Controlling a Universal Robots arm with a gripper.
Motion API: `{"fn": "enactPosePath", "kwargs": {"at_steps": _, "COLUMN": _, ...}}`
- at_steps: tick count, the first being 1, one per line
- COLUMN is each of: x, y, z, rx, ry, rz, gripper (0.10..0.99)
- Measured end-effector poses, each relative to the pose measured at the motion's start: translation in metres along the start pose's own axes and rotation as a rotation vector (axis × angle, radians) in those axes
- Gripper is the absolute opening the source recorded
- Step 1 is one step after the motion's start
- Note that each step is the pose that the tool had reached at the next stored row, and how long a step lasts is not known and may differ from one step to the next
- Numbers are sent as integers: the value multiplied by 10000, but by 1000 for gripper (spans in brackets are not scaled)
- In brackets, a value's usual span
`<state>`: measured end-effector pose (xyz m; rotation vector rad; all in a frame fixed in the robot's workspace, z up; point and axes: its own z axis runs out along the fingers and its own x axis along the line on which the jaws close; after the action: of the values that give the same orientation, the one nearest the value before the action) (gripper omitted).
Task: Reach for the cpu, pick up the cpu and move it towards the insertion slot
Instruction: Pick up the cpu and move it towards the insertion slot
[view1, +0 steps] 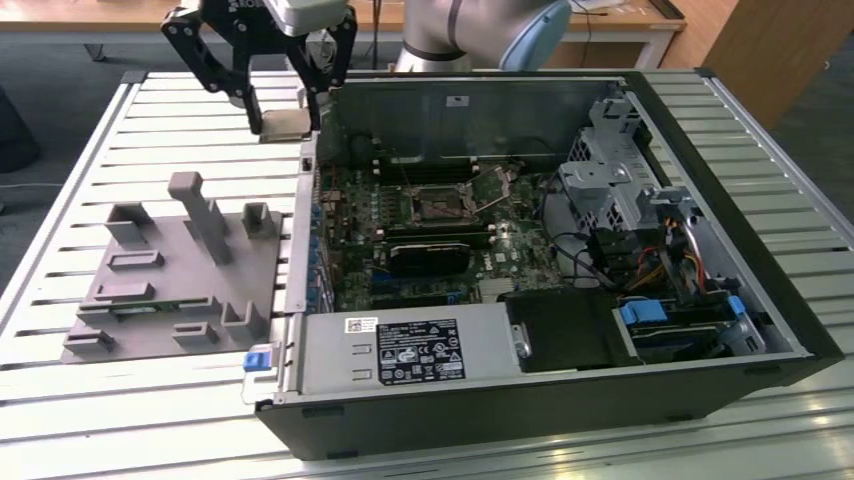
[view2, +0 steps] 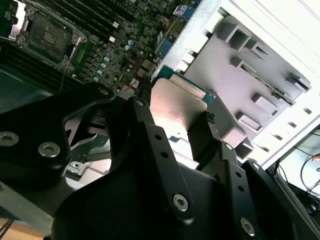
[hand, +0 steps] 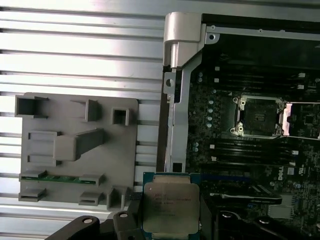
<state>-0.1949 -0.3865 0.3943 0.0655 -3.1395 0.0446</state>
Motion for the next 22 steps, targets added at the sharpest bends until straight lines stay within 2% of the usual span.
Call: {"fn": "enactPosePath", "kwargs": {"at_steps": 22, "x": -447, "y": 63, "z": -2, "rx": -1, "ry": -1, "rz": 0, "gripper": 541}}
